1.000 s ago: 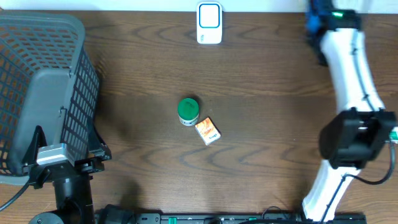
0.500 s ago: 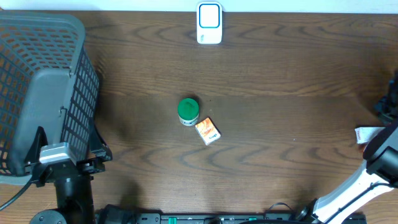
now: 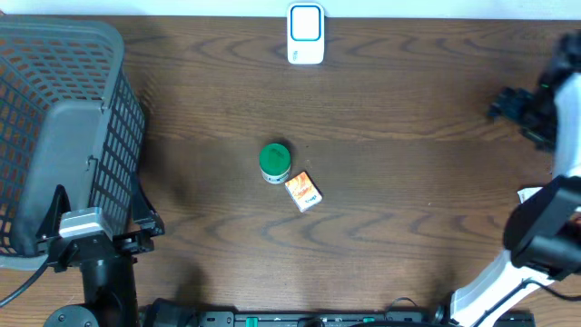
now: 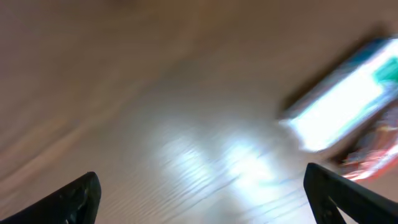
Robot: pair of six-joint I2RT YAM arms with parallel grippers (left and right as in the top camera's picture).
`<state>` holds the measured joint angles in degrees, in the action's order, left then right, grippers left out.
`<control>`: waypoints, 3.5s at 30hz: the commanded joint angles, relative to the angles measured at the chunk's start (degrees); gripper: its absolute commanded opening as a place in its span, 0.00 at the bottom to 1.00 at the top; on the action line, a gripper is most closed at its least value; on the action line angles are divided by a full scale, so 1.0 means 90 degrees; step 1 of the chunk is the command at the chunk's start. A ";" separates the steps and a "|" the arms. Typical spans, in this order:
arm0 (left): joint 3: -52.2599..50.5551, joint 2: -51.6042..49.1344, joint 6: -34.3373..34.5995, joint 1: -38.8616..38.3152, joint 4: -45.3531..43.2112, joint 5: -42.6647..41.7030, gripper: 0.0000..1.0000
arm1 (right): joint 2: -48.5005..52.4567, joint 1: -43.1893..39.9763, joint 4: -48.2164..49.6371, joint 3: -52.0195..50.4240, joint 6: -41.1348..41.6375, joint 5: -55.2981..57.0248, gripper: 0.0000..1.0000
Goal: Scan the item barcode
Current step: 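Move the right gripper to the green-lidded jar and grasp it, then lift the jar and rotate its label with the right gripper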
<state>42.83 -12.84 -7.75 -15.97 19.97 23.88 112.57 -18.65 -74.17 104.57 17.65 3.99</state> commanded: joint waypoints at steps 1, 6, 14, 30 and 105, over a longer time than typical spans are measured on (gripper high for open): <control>-0.0039 0.0153 -0.0080 -0.0027 0.0163 -0.0036 0.91 | -0.0182 0.1409 -0.0049 0.0112 0.0704 -0.0882 0.99; -0.0039 0.0240 -0.0080 -0.0027 0.0304 -0.0036 0.91 | 0.0000 0.3378 0.0578 0.0063 0.1367 -0.2514 0.99; -0.0046 0.0243 -0.0080 -0.0027 0.0352 -0.0036 0.91 | 0.0007 0.5634 0.1309 0.0172 0.3670 -0.1562 0.99; -0.0046 0.0517 -0.0080 -0.0027 0.0408 -0.0039 0.91 | 0.0704 0.6377 0.1530 0.0172 0.4080 -0.1246 0.99; -0.0612 0.1411 -0.0083 -0.0027 0.0379 -0.0034 0.91 | 0.2076 0.6982 0.1214 0.0172 0.0765 -0.0146 0.99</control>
<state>37.41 -0.80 -7.75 -15.97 23.42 23.88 131.24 44.03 -63.05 105.58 21.76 2.39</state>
